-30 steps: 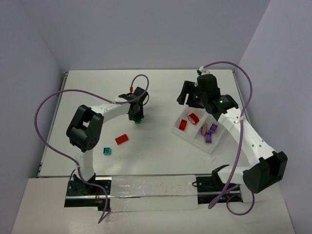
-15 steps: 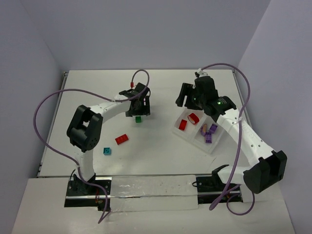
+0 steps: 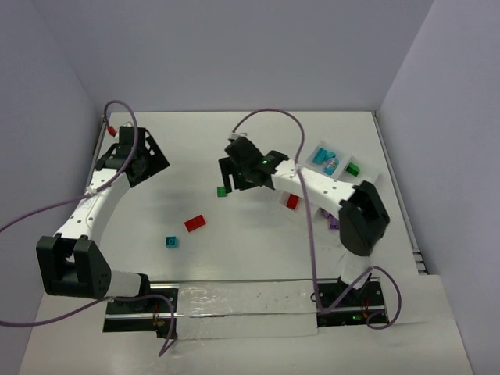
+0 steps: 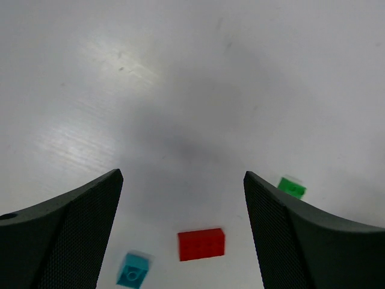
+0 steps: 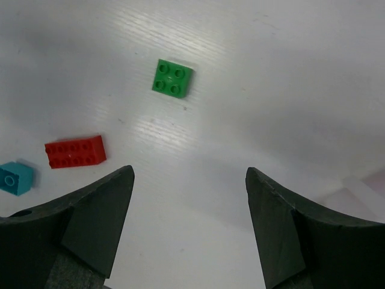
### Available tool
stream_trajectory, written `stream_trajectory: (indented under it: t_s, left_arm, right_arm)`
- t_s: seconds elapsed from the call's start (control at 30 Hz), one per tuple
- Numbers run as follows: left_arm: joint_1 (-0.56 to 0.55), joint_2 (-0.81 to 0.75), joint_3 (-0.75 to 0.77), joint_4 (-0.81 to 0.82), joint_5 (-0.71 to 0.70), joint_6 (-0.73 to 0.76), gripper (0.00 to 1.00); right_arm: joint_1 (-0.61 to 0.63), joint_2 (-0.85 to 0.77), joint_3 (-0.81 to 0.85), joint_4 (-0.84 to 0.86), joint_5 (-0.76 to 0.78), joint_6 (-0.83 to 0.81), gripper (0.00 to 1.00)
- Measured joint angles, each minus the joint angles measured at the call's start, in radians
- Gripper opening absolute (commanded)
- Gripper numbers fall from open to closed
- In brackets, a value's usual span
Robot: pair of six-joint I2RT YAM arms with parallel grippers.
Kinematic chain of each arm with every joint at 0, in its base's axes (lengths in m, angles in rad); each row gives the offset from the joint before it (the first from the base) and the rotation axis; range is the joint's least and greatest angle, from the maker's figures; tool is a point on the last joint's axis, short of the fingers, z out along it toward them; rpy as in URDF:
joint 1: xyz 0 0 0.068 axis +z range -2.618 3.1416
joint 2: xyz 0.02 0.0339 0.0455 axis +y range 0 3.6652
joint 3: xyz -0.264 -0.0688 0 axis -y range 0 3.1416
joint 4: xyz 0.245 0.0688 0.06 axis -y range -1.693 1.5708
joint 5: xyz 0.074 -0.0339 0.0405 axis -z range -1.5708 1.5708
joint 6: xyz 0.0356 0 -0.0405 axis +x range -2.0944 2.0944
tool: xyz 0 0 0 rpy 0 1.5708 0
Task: Sort the legos into containers by color
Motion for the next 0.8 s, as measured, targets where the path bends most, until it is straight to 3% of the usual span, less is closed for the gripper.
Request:
stream_trajectory:
  t_s: [0.3, 0.47, 0.8]
  left_arm:
    - [0.047, -0.029, -0.074, -0.036, 0.044, 0.003, 0.89]
    - [0.047, -0.04, -0.074, -0.036, 0.044, 0.01, 0.88]
    - [0.047, -0.04, -0.073, -0.039, 0.044, 0.023, 0.88]
  right_arm:
    - [0.052, 0.323, 0.246, -0.009, 0.021, 0.056, 0.84]
    - [0.059, 0.403, 0.279, -0.027, 0.058, 0.091, 0.82]
    - [0.062, 0.508, 0.366, -0.034, 0.081, 0.094, 0.51]
